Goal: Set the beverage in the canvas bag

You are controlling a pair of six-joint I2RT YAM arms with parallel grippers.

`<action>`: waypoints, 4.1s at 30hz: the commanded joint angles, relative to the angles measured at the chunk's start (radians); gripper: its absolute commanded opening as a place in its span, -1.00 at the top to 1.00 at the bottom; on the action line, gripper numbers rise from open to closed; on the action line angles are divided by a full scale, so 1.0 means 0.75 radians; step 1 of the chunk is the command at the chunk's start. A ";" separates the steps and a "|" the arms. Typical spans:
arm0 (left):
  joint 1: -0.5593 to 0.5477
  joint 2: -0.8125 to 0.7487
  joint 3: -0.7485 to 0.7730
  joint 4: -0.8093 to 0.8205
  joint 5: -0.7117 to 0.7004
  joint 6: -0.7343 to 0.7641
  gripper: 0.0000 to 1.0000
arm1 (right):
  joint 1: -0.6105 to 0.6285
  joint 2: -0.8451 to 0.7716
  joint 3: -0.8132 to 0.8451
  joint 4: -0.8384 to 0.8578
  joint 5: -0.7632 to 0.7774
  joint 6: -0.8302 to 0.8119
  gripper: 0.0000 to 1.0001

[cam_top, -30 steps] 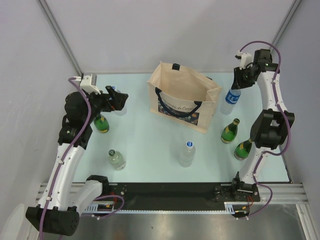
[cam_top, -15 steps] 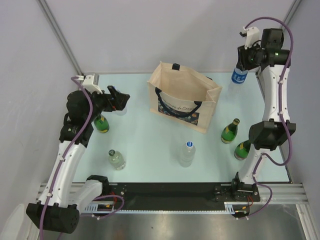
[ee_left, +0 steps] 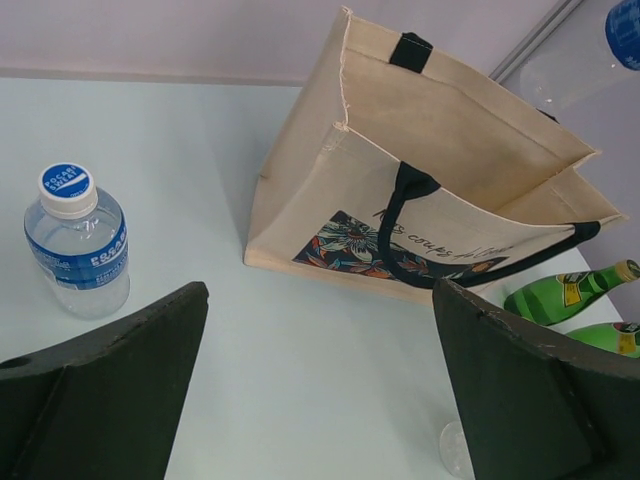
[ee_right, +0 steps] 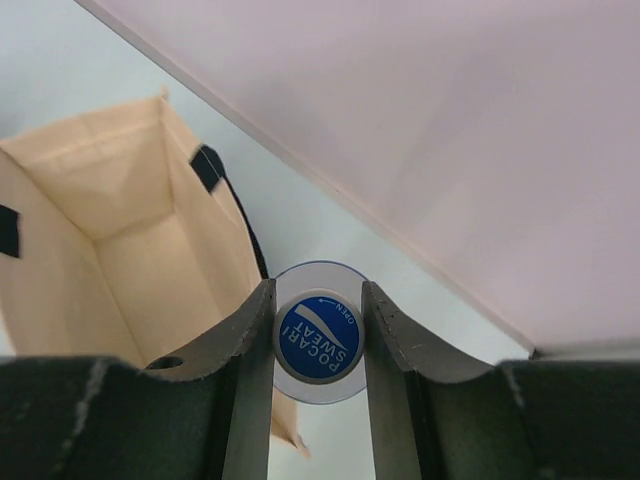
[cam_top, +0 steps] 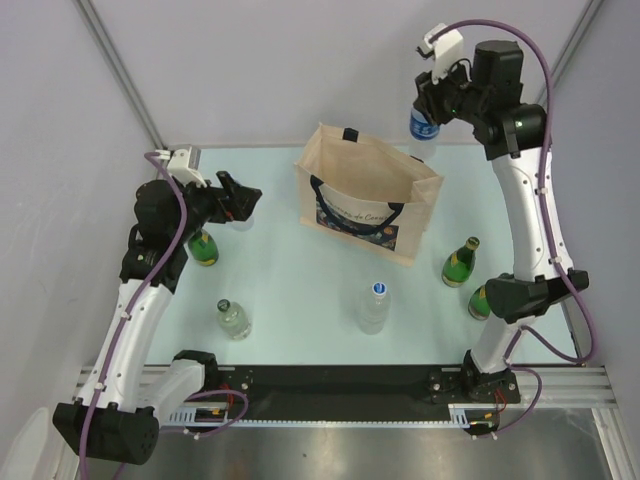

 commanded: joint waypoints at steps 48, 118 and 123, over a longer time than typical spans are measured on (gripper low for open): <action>0.010 -0.095 -0.031 -0.032 -0.019 0.031 -0.99 | 0.319 0.580 -0.030 0.932 -0.119 0.397 1.00; 0.010 1.150 1.051 -0.823 -0.739 0.112 -0.38 | -0.079 -0.424 -0.875 0.374 -0.827 0.158 -0.93; 0.010 1.197 1.073 -0.827 -0.723 0.119 -0.29 | -0.081 -0.424 -0.873 0.380 -0.839 0.168 -0.93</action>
